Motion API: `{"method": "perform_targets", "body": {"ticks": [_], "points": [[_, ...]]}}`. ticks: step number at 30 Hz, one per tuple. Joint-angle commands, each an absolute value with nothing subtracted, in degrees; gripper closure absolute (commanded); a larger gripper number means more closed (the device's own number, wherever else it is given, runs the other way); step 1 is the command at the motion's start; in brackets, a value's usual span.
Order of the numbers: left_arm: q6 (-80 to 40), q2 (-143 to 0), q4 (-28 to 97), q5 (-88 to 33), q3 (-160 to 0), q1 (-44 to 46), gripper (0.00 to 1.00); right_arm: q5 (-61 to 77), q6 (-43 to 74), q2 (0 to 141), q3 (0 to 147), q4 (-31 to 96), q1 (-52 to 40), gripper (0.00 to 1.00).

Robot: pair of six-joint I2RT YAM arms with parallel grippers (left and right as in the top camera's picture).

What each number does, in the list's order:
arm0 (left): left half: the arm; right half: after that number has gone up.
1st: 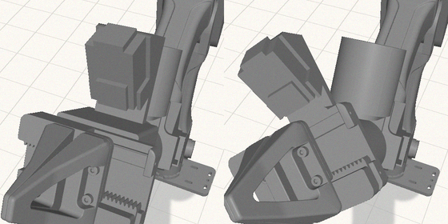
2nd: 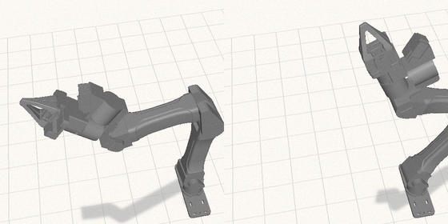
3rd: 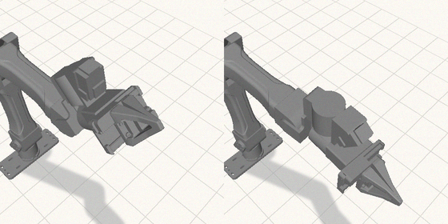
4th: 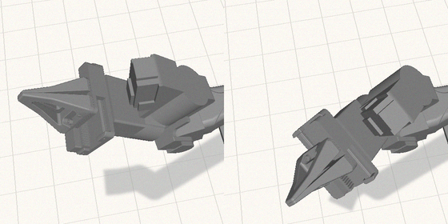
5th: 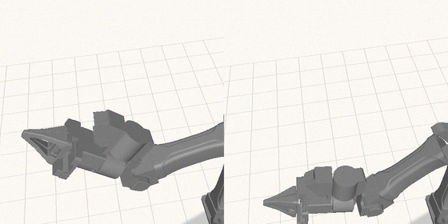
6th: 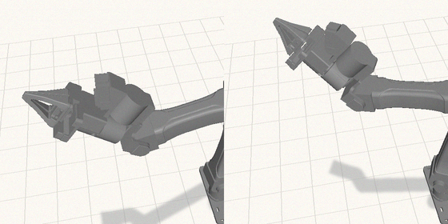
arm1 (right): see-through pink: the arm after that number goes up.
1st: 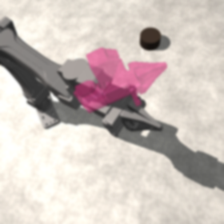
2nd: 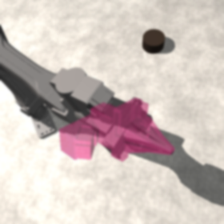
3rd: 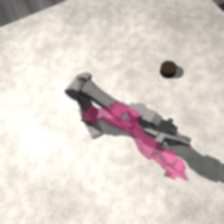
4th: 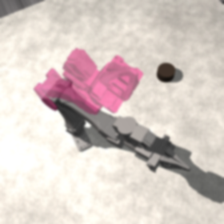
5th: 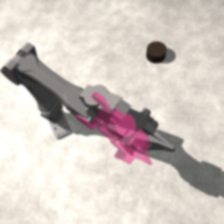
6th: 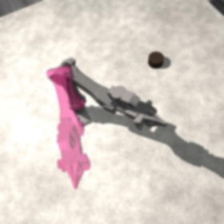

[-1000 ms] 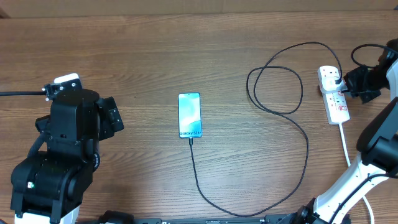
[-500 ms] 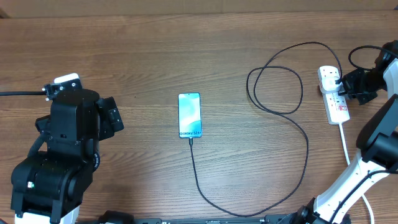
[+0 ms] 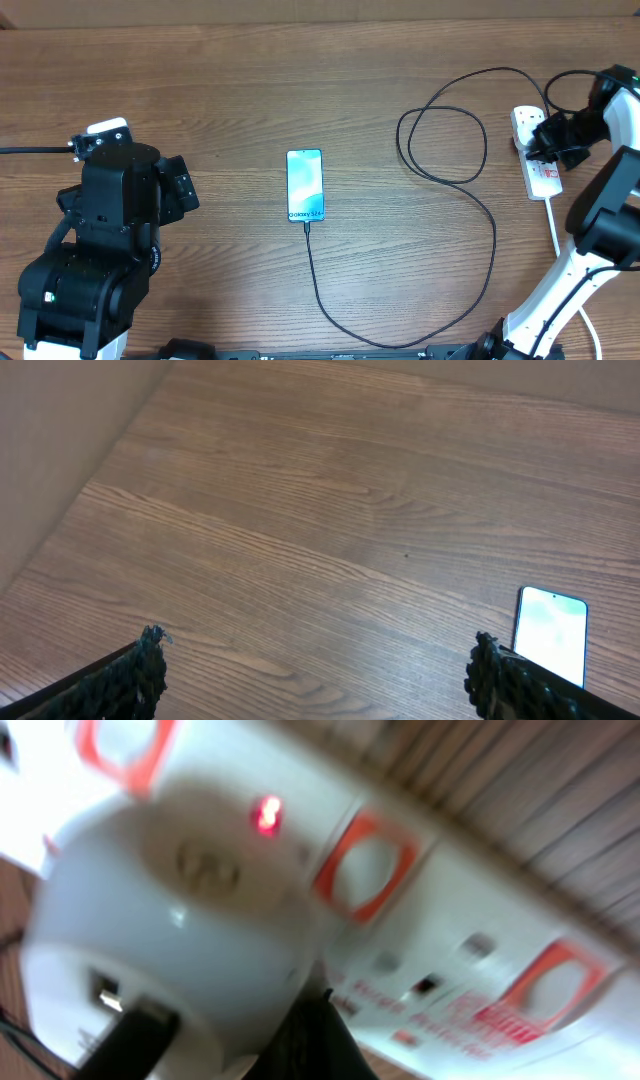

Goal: Plug charger to phone and switch on socket

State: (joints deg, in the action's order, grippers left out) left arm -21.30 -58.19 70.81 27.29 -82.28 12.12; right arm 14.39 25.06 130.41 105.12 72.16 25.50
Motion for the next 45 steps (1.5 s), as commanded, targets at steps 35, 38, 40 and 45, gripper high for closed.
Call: {"method": "perform_targets", "body": {"ticks": [35,38,40,45], "points": [[-22.3,-13.0,80.0,28.5,-82.6,4.2,0.00,27.1,26.5,58.9,110.8,40.4,24.8,0.96],[-22.3,-8.4,82.8,28.5,-82.6,2.3,0.00,26.9,24.8,55.6,110.6,43.4,24.4,0.96],[-22.3,-5.5,85.4,28.5,-82.6,1.5,0.00,26.9,25.0,53.4,110.6,44.7,24.0,0.96],[-22.3,-0.3,89.8,28.9,-82.7,1.1,0.00,28.1,25.3,46.3,109.1,45.7,23.7,0.96]]}}
